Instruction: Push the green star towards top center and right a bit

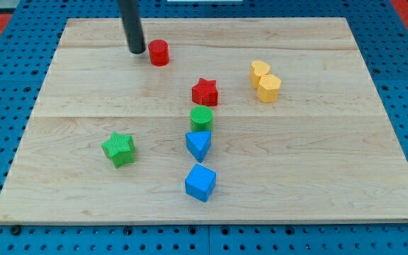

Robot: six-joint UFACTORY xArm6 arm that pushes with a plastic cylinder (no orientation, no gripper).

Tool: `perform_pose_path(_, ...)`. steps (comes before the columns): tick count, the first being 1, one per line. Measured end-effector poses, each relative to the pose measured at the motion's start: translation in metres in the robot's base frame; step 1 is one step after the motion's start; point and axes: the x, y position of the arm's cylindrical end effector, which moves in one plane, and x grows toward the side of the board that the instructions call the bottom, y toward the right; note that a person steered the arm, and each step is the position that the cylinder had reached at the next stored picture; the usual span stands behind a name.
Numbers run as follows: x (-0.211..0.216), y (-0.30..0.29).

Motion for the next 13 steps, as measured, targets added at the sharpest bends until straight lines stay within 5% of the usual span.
perform_pose_path(2,0.027,0.075)
perform_pose_path(3,0.036,0.075)
perform_pose_path(4,0.030,0.003)
perform_pose_path(5,0.121,-0.073)
perform_pose_path(6,0.253,-0.083)
perform_pose_path(7,0.312,-0.071)
perform_pose_path(9,0.242,-0.027)
perform_pose_path(11,0.227,0.019)
perform_pose_path(13,0.092,0.023)
